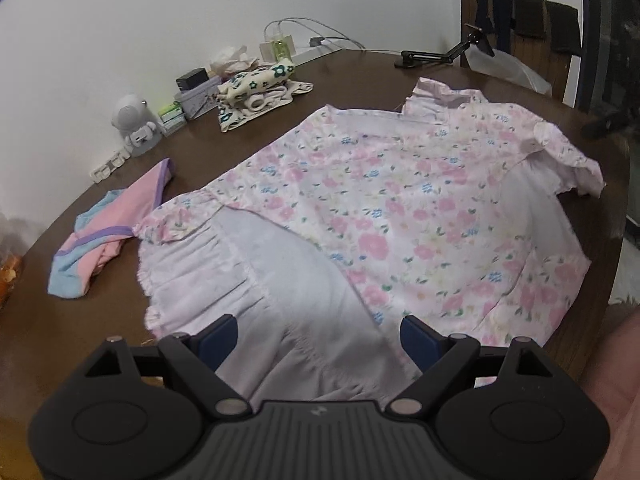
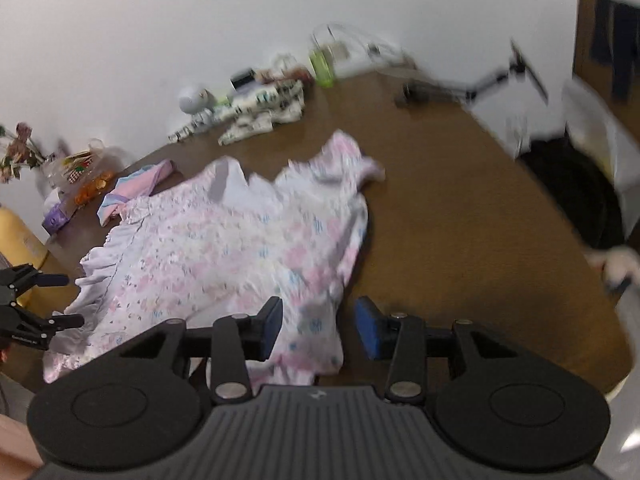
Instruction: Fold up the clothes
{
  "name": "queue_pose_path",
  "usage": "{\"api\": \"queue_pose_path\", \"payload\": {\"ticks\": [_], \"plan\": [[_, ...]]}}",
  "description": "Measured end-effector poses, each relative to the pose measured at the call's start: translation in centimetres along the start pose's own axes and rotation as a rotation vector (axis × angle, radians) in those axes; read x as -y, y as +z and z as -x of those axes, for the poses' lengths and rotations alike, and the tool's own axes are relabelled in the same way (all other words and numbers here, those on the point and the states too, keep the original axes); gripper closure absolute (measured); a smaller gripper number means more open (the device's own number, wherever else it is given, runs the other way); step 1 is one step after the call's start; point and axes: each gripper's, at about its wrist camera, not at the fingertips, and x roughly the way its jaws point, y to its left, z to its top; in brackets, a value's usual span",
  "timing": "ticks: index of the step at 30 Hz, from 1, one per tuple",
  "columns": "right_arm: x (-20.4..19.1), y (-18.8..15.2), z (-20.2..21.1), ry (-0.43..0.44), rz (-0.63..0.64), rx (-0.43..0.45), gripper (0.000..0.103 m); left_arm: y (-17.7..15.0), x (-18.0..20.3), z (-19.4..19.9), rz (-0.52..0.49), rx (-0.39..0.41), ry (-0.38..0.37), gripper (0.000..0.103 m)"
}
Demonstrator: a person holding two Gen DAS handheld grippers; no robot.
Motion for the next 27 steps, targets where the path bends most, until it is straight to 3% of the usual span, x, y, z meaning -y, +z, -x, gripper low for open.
{"api": "queue_pose_path", "payload": {"ticks": [7, 9, 11, 13, 18, 20, 23, 25, 27], "plan": [[0.4, -1.5, -2.6, 0.052, -0.050, -0.065, 0.066, -0.4, 1.3, -1.4, 0.008, -0.017, -0.039, 0.015], [0.0, -1.8, -2.9, 0.045, -0.032, -0.080, 0.087, -0.5, 1.5, -1.8, 0.009, -0.026, -0.042, 0.015], [-0.4, -1.7, -3.0, 0.025, 0.012, -0.099, 0.092, -0.5, 1.6, -2.1, 0.003, -0.041, -0.042, 0.016], [-1.3, -1.5, -2.9, -0.025, 0.095, -0.116, 0.094, -0.5, 1.5, -2.4, -0.002, -0.057, -0.043, 0.017], [-2.6, 0.3, -2.4, -0.256, 0.334, -0.109, 0.097, -0.9, 1.2, -2.8, 0.004, -0.069, -0.054, 0.017], [-2.9, 0.9, -2.4, -0.288, 0.386, -0.113, 0.097, -1.0, 1.0, -2.9, 0.010, -0.067, -0.060, 0.017], [-3.5, 0.6, -3.1, -0.279, 0.432, -0.158, 0.095, -1.1, 0.8, -2.9, 0.018, -0.069, -0.055, 0.017], [-3.5, 0.3, -3.1, -0.243, 0.411, -0.174, 0.083, -1.0, 0.8, -2.7, 0.019, -0.067, -0.048, 0.017], [-3.0, 0.7, -2.2, -0.177, 0.339, -0.151, 0.061, -0.7, 0.7, -2.3, 0.018, -0.053, -0.039, 0.017]]}}
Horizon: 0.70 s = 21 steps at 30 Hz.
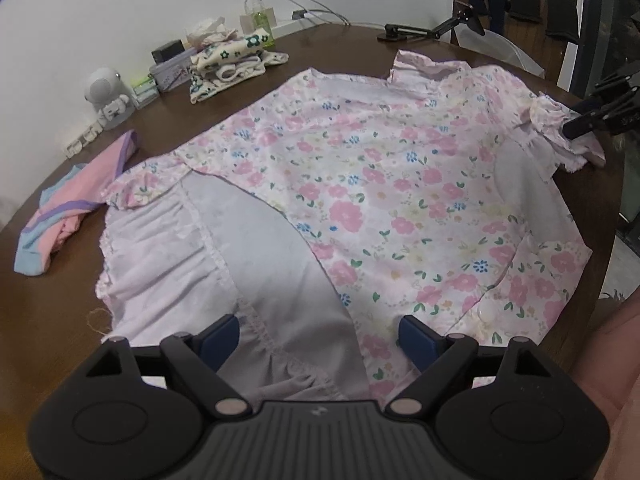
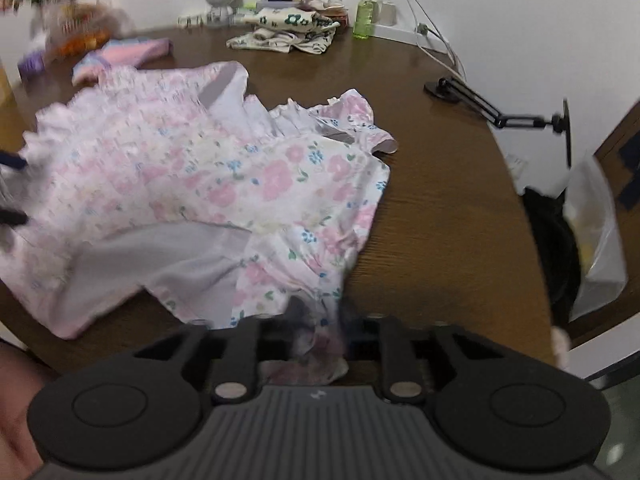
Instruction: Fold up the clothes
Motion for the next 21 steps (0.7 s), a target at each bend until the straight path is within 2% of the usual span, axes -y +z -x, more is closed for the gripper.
{"api": "queue_pose_path", "payload": {"ticks": [2, 3, 4, 7, 13, 16, 19, 21], "plan": [[1.6, 0.6, 1.0, 0.079, -0.106, 0.054, 0.057, 0.4, -0.2, 0.4, 0.001, 0.019, 0.012, 0.016], [2.5, 0.9, 1.6, 0.119, -0.162, 0.083, 0.049, 0.6, -0.3, 0.5, 0.003, 0.026, 0.020, 0.016], [3.4, 1.3, 1.8, 0.150, -0.219, 0.110, 0.045, 0.9, -0.4, 0.5, 0.004, 0.032, 0.027, 0.016], [5.5, 3.1, 0.8, 0.175, -0.326, 0.131, 0.043, 1.3, -0.9, -0.1, 0.013, 0.035, 0.052, 0.016], [8.4, 6.5, -5.1, 0.293, -0.550, 0.049, 0.052, 1.0, -2.2, -1.4, 0.079, 0.015, 0.063, 0.016], [9.2, 7.3, -7.3, 0.341, -0.620, 0.034, 0.055, 0.9, -2.5, -1.7, 0.092, 0.003, 0.060, 0.016], [9.3, 8.4, -9.0, 0.329, -0.624, 0.026, 0.060, 0.8, -2.4, -1.9, 0.085, -0.001, 0.054, 0.016], [9.3, 8.9, -9.9, 0.320, -0.621, 0.024, 0.071, 0.8, -2.2, -2.0, 0.082, -0.001, 0.050, 0.016]]}}
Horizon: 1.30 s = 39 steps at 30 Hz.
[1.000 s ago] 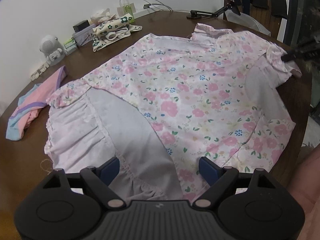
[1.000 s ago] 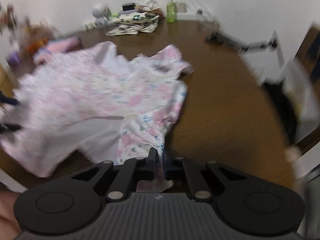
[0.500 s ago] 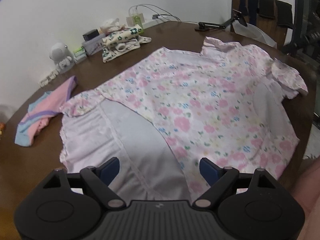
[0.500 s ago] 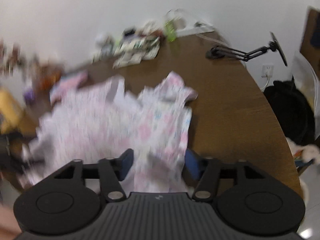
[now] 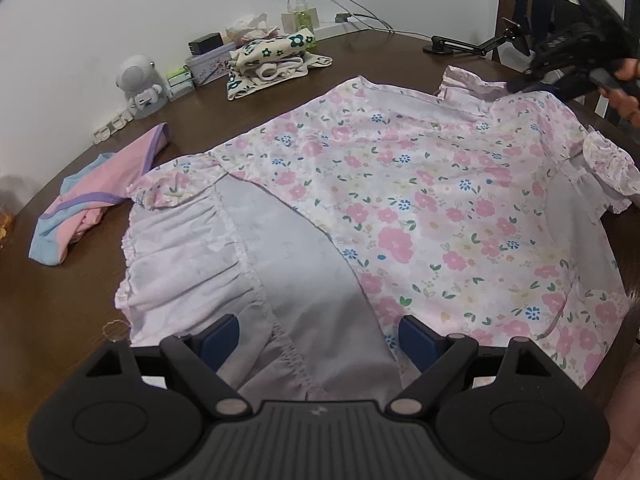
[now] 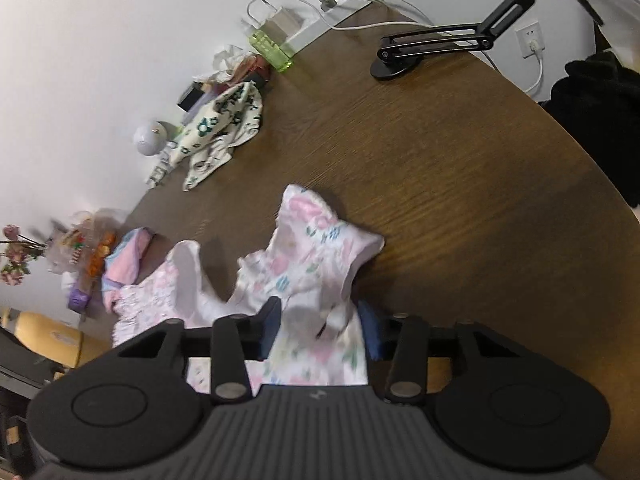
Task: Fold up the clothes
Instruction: 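Lower the sleeve onto the dress and open the right gripper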
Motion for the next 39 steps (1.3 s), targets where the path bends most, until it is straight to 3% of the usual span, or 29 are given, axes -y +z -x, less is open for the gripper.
{"api": "queue_pose_path", "payload": {"ticks": [1, 4, 14, 17, 20, 28, 31, 33, 39], "plan": [[0.0, 0.2, -0.4, -0.004, 0.001, 0.001, 0.074, 0.0, 0.0, -0.1, -0.002, -0.001, -0.003, 0.016], [-0.3, 0.7, -1.2, -0.026, 0.022, 0.015, 0.097, -0.2, -0.1, -0.2, 0.007, -0.003, -0.008, 0.016], [-0.2, 1.9, -0.5, -0.157, 0.086, 0.123, 0.101, -0.9, -0.6, -0.2, 0.072, 0.006, -0.020, 0.015], [0.0, 1.3, -0.2, -0.109, 0.061, 0.103, 0.092, -0.9, -0.6, 0.0, 0.067, 0.012, -0.018, 0.016], [-0.4, 0.0, 1.2, -0.095, 0.082, 0.116, 0.065, -0.9, -0.9, 0.7, 0.068, 0.033, -0.004, 0.016], [-0.1, -4.5, 3.9, -0.096, 0.126, 0.054, 0.063, -0.9, -2.5, 1.0, 0.109, 0.041, 0.036, 0.016], [-0.9, -5.8, 4.1, -0.109, 0.174, 0.035, 0.073, -1.3, -2.7, 1.1, 0.112, 0.037, 0.035, 0.016], [-1.2, -6.2, 4.1, -0.122, 0.196, 0.029, 0.097, -1.5, -2.7, 1.1, 0.111, 0.033, 0.035, 0.016], [-0.7, -6.0, 4.6, -0.198, 0.219, 0.049, 0.101, -2.5, -3.2, 0.7, 0.114, 0.002, 0.043, 0.016]]}}
